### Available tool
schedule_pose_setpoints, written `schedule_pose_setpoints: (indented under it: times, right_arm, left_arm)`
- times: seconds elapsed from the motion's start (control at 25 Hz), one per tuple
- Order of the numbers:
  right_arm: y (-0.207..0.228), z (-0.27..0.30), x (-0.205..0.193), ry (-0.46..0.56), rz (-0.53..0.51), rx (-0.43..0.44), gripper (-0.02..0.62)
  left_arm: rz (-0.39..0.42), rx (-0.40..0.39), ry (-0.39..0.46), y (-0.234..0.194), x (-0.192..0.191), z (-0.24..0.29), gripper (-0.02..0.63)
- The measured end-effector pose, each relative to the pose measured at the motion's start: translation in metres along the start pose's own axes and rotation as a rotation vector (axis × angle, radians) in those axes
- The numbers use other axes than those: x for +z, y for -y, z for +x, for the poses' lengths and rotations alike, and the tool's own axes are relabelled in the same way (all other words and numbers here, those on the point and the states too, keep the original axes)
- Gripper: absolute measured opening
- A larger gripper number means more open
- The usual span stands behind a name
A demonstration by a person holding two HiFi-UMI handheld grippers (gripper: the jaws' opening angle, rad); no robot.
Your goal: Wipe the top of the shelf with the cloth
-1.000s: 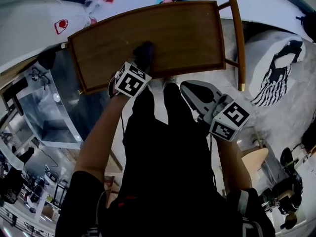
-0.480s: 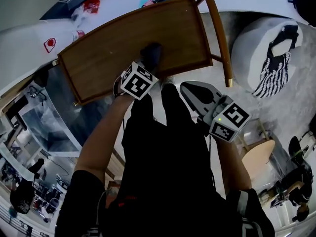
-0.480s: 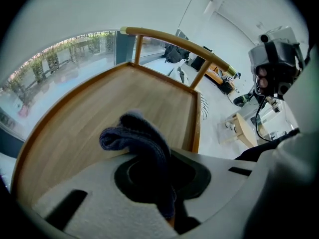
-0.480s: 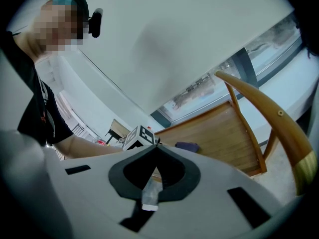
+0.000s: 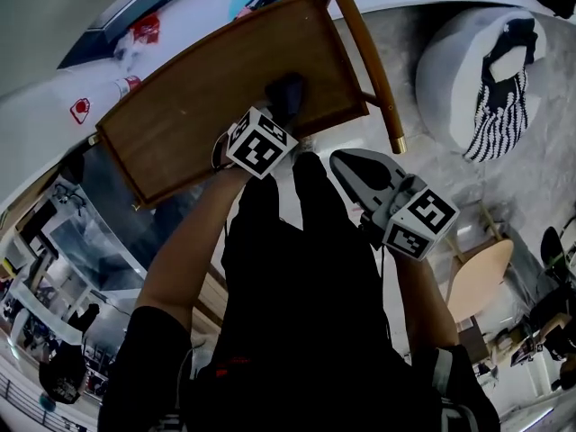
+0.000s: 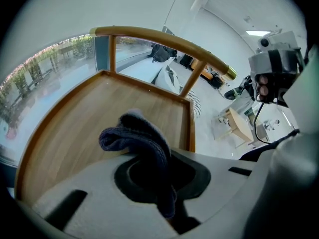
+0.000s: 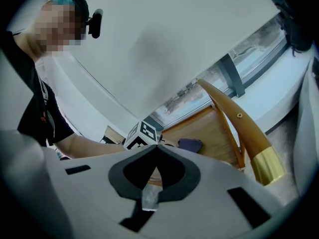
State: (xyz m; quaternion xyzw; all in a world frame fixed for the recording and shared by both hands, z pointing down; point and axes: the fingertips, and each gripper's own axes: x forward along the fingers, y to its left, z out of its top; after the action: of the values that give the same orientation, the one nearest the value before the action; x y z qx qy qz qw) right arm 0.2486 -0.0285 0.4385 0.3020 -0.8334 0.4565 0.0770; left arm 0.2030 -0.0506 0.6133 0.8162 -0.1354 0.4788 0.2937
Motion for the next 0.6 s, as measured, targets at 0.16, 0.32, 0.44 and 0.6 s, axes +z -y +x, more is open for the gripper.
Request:
schedule_pose_setpoints:
  times: [0.16, 0.32, 0.44, 0.6]
  right_arm:
    - [0.009, -0.008, 0.002, 0.020, 0.015, -0.015, 0.005]
    - [0.016, -0.017, 0.003, 0.034, 0.025, -0.030, 0.005]
    - [0.021, -0.023, 0.005, 0.042, 0.032, -0.042, 0.005]
    - [0.024, -0.028, 0.007, 0.051, 0.037, -0.051, 0.005]
  left_arm:
    - [0.041, -0.020, -0.002, 0.006, 0.018, 0.010, 0.048]
    - [0.076, -0.042, -0.002, 0.016, 0.036, 0.020, 0.049]
    - [0.102, -0.061, -0.002, 0.025, 0.048, 0.026, 0.048]
    - [0.148, -0.079, -0.004, 0.034, 0.058, 0.033, 0.049]
